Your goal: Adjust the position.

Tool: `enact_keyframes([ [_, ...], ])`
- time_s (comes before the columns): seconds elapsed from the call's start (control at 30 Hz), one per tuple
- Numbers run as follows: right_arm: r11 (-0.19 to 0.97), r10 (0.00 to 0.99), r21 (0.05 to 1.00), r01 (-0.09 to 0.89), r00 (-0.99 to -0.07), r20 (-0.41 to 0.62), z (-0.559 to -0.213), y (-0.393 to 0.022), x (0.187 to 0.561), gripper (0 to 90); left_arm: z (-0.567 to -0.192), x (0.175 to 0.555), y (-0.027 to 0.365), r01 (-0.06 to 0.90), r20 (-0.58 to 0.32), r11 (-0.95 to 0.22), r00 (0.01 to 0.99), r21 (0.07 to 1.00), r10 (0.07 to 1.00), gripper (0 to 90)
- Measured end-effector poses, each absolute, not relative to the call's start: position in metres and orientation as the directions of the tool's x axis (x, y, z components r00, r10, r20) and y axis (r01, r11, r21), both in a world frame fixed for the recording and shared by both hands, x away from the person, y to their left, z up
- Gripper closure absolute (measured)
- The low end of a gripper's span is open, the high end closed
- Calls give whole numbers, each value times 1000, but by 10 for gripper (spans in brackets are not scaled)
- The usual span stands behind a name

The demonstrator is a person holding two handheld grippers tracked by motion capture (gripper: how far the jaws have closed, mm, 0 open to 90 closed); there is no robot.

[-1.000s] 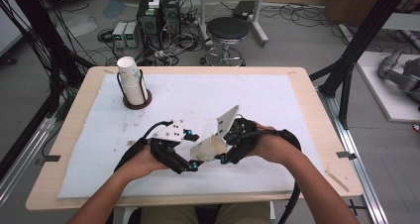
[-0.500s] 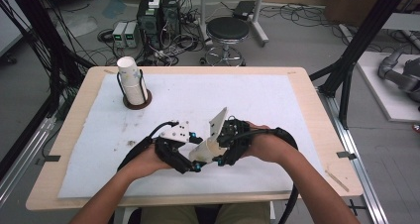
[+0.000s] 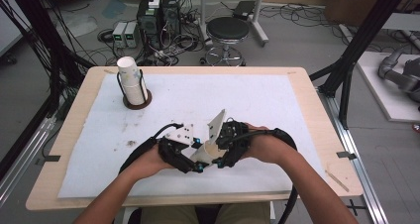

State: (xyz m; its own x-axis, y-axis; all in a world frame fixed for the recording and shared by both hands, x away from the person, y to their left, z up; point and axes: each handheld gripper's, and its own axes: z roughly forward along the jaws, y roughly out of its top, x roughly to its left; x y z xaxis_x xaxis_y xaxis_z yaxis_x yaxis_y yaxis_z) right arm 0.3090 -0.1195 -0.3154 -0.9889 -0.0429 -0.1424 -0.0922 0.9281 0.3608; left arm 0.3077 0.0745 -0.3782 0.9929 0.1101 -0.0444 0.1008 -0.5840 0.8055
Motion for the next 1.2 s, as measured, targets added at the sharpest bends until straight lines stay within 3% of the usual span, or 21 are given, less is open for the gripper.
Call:
enact_keyframes([
  [0.23,910,-26,406,-78,-991,-132,-318,-124,310,328,-381,308,77,115,-56,-552,991,826,123,380],
  [0.33,868,18,495,-44,-993,-121,-317,-130,311,260,-383,308,81,127,-63,-532,989,837,137,371],
  [0.7,643,203,760,95,-978,-50,-324,-179,313,247,-405,308,117,208,-104,-362,952,909,287,336],
  [1.2,396,475,882,255,-879,41,-382,-245,302,246,-415,302,166,186,-90,-194,903,963,419,326],
])
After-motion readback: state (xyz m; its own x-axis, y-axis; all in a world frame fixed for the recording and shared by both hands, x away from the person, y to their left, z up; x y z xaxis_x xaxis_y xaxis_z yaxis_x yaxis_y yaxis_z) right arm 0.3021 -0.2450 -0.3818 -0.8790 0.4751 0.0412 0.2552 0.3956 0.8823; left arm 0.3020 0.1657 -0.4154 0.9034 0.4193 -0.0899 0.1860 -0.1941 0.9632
